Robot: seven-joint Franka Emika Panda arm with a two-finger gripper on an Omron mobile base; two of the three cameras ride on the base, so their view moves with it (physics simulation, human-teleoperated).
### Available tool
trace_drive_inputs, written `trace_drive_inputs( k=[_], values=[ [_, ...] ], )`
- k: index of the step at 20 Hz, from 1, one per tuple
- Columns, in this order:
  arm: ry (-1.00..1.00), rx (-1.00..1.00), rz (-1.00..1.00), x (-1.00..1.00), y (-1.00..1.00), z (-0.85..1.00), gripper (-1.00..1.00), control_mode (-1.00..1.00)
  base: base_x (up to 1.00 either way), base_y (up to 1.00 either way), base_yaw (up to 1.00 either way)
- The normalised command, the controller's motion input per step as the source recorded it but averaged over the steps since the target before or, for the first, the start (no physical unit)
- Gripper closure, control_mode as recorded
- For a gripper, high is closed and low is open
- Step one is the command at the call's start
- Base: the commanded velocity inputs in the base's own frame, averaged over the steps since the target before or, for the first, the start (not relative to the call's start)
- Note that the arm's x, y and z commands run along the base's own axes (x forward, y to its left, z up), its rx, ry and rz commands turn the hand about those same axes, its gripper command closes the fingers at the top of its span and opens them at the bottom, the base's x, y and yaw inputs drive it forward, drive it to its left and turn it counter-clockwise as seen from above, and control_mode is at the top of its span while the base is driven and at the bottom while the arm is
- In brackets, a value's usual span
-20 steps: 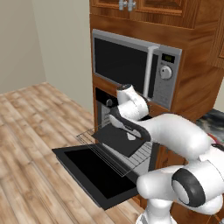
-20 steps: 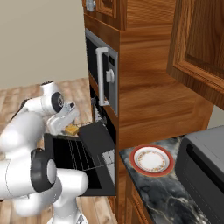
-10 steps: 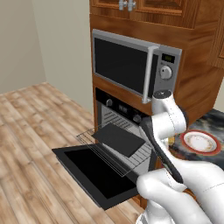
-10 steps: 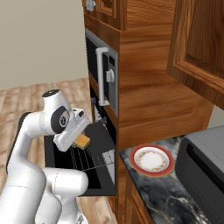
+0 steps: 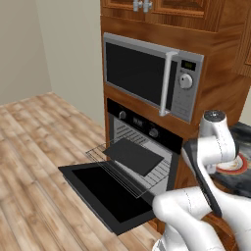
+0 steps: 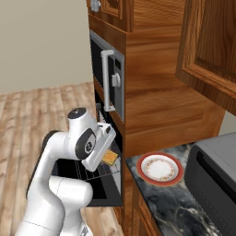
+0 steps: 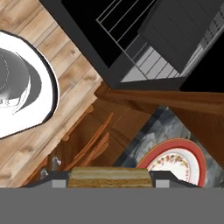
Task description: Take the baked cake out of the oven and place it on the plate for cooling. Then close the oven door.
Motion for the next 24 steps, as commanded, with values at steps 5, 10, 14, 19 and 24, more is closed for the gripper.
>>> trace_drive_inputs(
  k=[5, 10, 14, 19, 24],
  values=[
    [0.01, 0.00, 0.00, 0.31, -0.62, 0.00, 1.00, -1.00, 0.00, 0.00, 0.00],
    [0.00, 0.00, 0.00, 0.35, -0.59, 0.00, 1.00, -1.00, 0.00, 0.00, 0.00],
    [0.05, 0.00, 0.00, 0.24, -0.50, 0.00, 1.00, -1.00, 0.00, 0.00, 0.00],
    [0.08, 0.01, 0.00, 0.24, -0.41, 0.00, 1.00, -1.00, 0.00, 0.00, 0.00],
    [0.10, 0.00, 0.00, 0.19, -0.35, -0.12, 1.00, -1.00, 0.00, 0.00, 0.00]
  ],
)
